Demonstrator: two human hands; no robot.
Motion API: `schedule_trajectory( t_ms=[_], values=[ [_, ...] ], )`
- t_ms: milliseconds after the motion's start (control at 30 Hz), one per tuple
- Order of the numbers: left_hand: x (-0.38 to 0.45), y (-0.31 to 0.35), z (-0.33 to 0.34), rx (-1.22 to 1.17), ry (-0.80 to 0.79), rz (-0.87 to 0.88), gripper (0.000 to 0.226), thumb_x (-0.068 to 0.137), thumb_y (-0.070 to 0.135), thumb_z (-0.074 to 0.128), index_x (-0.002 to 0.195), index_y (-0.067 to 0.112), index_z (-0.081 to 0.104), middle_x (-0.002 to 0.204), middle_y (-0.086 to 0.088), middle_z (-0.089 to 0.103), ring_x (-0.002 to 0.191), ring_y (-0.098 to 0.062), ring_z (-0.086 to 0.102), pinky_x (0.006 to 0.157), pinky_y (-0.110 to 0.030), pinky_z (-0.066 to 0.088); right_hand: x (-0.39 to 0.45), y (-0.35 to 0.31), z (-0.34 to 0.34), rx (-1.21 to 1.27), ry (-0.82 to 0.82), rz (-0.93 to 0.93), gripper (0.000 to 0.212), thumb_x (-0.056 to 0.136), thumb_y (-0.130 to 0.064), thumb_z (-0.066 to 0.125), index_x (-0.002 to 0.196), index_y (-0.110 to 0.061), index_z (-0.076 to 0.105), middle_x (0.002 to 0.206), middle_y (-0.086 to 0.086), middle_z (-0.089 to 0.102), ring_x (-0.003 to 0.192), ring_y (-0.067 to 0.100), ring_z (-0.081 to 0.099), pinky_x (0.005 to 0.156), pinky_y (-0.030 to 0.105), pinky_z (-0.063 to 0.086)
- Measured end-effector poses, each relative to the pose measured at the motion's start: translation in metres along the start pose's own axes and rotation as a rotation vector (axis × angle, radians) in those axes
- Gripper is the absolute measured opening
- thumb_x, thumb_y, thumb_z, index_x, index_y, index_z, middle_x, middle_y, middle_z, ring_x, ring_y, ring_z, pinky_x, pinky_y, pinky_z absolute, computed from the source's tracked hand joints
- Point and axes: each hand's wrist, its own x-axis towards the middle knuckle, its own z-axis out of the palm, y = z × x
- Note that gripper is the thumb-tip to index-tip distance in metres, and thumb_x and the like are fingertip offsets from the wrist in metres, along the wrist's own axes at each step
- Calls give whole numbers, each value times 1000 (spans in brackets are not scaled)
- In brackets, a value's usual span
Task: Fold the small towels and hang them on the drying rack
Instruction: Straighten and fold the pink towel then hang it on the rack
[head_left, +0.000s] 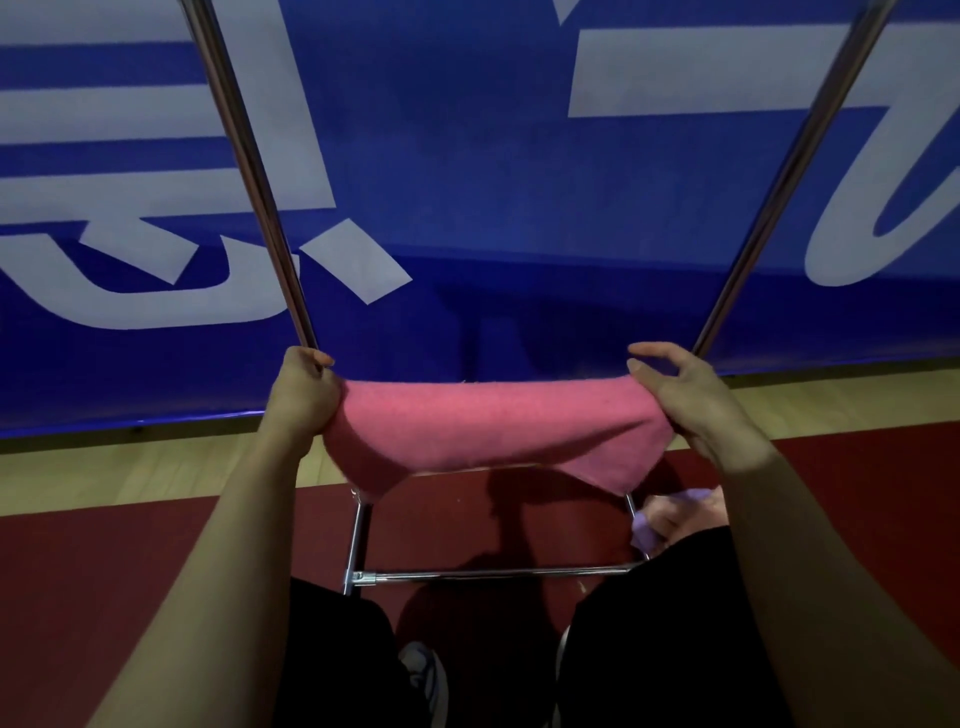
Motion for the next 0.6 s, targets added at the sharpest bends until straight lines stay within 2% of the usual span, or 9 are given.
schedule_trajectory(
  t_ms=[67,133,167,233,367,500,600],
  values=[
    [2,-4,-1,92,-75,-35,12,105,10,51,117,14,54,113,-20,61,86,-29,58,63,-37,49,6,6,-1,-115,49,12,11,96,-37,69,105,-34,75,110,2,74,102,20,67,94,37,55],
    [2,-8,-1,189,-206,-94,11,102,7,57,109,10,65,111,-25,65,84,-33,60,69,-44,56,8,6,0,-218,92,54,19,95,-49,64,92,-34,76,109,-4,74,108,22,66,103,42,51],
    [1,-10,-1,226,-252,-118,12,101,7,60,108,8,70,110,-25,67,84,-33,62,73,-47,58,8,6,0,-252,109,67,29,95,-56,60,85,-34,76,105,-3,75,107,24,67,103,44,51],
    [0,-11,-3,282,-265,-128,16,100,12,64,109,6,75,106,-22,69,79,-31,63,67,-41,57,6,1,2,-288,133,83,43,97,-62,51,75,-34,74,99,0,76,102,25,68,101,44,51],
    [0,-10,-8,366,-267,-147,20,97,23,70,102,5,78,98,-21,71,66,-26,58,52,-30,46,-6,-9,3,-246,161,45,53,100,-65,43,82,-28,76,92,-3,70,93,21,62,93,38,49],
    [-1,-13,-12,422,-332,-130,22,103,29,63,92,15,76,84,-16,67,57,-20,50,49,-27,40,-12,-11,4,-39,105,-51,44,92,-60,63,85,-19,79,84,2,76,79,14,67,75,31,50],
    [-3,-12,-17,367,-284,-88,39,105,44,56,82,20,76,74,-12,63,60,-21,51,53,-28,43,-14,-13,1,148,-75,-38,21,95,-36,70,102,-19,79,97,1,79,91,16,73,74,26,55]
  ],
)
